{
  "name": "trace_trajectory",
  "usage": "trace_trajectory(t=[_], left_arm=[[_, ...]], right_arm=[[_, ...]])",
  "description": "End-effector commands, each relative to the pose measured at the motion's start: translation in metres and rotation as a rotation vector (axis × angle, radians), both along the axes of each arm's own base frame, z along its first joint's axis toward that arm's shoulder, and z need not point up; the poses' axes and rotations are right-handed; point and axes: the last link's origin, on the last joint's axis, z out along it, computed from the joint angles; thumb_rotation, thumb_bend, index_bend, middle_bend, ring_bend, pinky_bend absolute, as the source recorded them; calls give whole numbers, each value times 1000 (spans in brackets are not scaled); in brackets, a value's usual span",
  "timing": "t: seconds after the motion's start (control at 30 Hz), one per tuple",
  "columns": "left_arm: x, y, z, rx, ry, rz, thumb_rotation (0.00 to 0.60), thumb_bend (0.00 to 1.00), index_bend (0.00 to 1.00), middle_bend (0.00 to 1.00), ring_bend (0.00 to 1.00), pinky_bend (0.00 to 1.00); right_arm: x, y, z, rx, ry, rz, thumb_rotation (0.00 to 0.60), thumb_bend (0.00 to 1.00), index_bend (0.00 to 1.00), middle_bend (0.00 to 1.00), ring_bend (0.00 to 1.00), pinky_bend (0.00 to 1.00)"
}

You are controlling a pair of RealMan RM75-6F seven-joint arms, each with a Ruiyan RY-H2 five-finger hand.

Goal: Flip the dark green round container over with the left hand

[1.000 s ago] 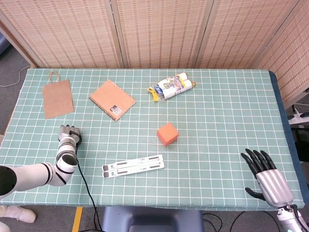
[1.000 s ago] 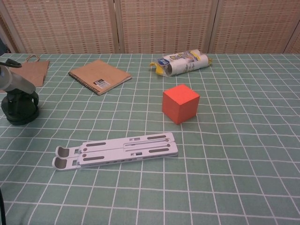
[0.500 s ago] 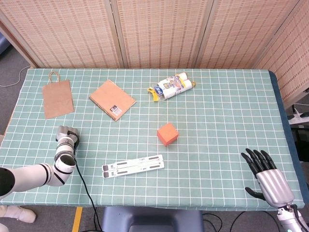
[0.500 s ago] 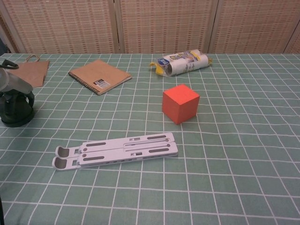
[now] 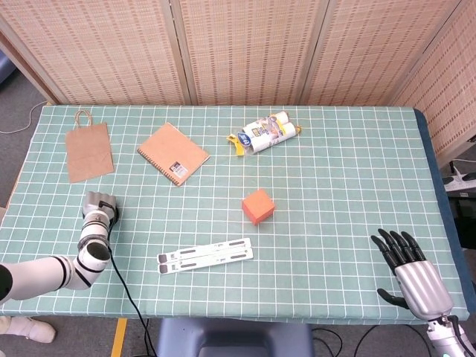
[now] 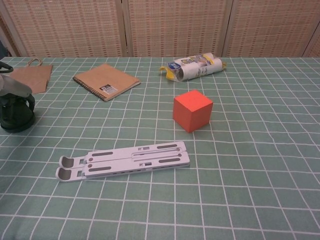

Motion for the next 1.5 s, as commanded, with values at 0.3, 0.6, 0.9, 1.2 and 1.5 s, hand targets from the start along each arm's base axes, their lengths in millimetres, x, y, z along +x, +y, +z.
trace_trajectory(t=[0.3,0.6,0.9,1.2,1.5], left_arm=[[27,-3,22,43,-444,17,600,438,521,522,562,803],[43,4,43,110,-876,86,600,452,533,555,577,819],[16,9,49,126,-707,-18,600,452,554,561,584,827],[-17,8,51,122,3,-65,600,465,542,578,599,848],[-7,4,41,97,163,27,600,466,531,579,600,848]], right_arm=[[-1,-1,0,4,2,-1,600,45,0,0,0,0],[-1,0,1,0,4,-1,600,46,0,0,0,0],[0,0,0,6,5,-1,600,45,0,0,0,0],[0,0,0,8,2,0,600,45,0,0,0,0],[0,0,0,8,1,0,600,45,0,0,0,0]])
